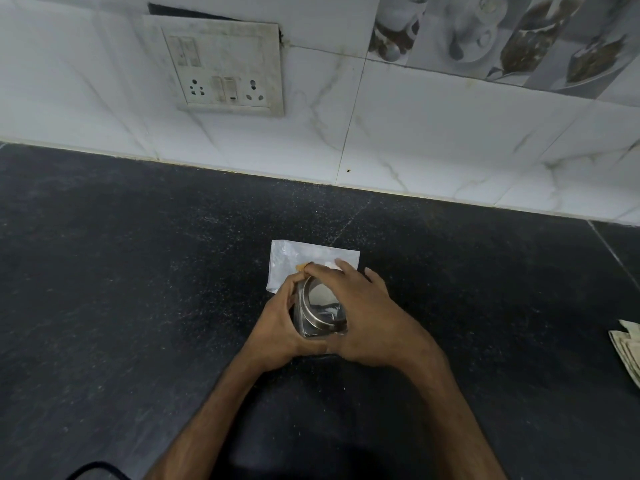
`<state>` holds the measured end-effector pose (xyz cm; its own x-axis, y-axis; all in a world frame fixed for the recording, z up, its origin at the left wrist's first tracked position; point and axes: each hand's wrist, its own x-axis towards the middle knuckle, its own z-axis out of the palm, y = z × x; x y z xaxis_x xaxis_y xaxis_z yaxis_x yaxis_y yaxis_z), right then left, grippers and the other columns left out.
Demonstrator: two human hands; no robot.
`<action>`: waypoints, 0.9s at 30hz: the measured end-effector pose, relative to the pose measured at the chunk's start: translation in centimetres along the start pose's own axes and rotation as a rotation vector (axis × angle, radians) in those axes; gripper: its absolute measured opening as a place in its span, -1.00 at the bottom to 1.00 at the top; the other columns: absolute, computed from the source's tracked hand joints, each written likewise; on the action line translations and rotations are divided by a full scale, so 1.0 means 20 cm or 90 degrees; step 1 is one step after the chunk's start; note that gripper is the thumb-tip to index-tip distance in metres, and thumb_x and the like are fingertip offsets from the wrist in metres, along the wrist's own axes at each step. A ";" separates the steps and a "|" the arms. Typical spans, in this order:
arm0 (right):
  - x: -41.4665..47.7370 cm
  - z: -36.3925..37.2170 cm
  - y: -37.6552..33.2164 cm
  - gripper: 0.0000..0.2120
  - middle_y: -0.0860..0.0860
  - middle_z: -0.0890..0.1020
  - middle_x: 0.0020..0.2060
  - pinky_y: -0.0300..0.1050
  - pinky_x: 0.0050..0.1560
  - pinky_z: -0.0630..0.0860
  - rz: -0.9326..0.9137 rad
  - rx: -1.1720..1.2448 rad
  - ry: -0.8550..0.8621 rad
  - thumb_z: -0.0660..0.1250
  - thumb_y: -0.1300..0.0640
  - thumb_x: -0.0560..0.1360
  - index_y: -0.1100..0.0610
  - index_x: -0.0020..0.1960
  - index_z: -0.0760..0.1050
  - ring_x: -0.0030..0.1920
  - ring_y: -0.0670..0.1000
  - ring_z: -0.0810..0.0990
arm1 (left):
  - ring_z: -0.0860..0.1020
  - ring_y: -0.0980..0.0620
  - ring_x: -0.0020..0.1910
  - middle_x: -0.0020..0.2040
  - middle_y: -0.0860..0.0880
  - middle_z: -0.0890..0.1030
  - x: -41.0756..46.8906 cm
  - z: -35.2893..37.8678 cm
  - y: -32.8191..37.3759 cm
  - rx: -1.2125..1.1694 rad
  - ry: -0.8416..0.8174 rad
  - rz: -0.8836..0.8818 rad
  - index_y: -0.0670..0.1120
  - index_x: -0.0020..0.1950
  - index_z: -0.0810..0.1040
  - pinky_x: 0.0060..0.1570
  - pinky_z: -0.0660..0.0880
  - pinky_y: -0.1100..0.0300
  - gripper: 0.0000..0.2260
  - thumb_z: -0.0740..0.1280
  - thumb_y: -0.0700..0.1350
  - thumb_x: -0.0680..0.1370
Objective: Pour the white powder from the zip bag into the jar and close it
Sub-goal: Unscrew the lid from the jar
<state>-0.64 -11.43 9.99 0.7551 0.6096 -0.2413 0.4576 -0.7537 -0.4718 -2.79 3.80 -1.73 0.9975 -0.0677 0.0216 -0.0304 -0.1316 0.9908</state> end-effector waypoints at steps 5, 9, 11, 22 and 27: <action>0.01 0.02 0.01 -0.10 -0.11 0.27 0.52 0.08 0.56 0.05 0.004 0.019 0.104 0.48 -0.07 0.36 -0.10 0.57 0.09 0.52 -0.09 0.18 | 0.56 0.13 0.30 0.29 0.11 0.59 0.00 0.00 0.00 -0.001 0.005 -0.008 0.02 0.40 0.37 0.23 0.47 0.35 -0.10 0.68 -0.27 0.15; 0.01 0.00 0.03 -0.03 -0.16 0.09 0.59 0.11 0.58 -0.20 -0.003 -0.017 0.010 0.51 -0.03 0.37 -0.19 0.57 -0.03 0.59 -0.09 -0.07 | 0.55 0.13 0.31 0.30 0.08 0.58 0.00 0.00 0.01 -0.005 0.001 -0.003 -0.06 0.43 0.36 0.24 0.46 0.35 -0.09 0.69 -0.28 0.16; 0.01 0.01 0.05 -0.01 -0.16 0.07 0.59 0.10 0.58 -0.12 0.007 -0.011 0.069 0.51 -0.10 0.36 -0.21 0.57 -0.05 0.58 -0.09 -0.04 | 0.56 0.13 0.28 0.26 0.12 0.59 0.00 0.00 0.02 -0.007 0.001 -0.009 -0.02 0.39 0.37 0.21 0.46 0.36 -0.11 0.69 -0.23 0.15; 0.06 0.02 0.03 -0.08 -0.06 0.33 0.44 0.05 0.42 0.30 0.000 -0.086 0.072 0.47 -0.14 0.37 -0.09 0.59 0.05 0.42 0.01 0.31 | 0.56 0.08 0.29 0.29 0.04 0.58 0.00 -0.01 0.01 0.002 0.000 -0.021 -0.04 0.42 0.35 0.22 0.49 0.30 -0.07 0.69 -0.21 0.13; 0.08 -0.02 0.03 -0.15 -0.09 0.36 0.43 0.01 0.40 0.32 -0.099 -0.103 0.028 0.53 -0.04 0.35 -0.07 0.54 0.19 0.43 -0.03 0.29 | 0.59 0.04 0.26 0.24 0.01 0.62 0.01 0.00 0.00 0.016 0.002 -0.015 -0.01 0.38 0.39 0.22 0.53 0.21 -0.14 0.68 -0.30 0.18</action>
<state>1.09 -11.00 9.58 0.6880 0.7126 -0.1371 0.6367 -0.6834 -0.3571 -2.56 3.85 -1.76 0.9981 -0.0617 -0.0005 -0.0092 -0.1575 0.9875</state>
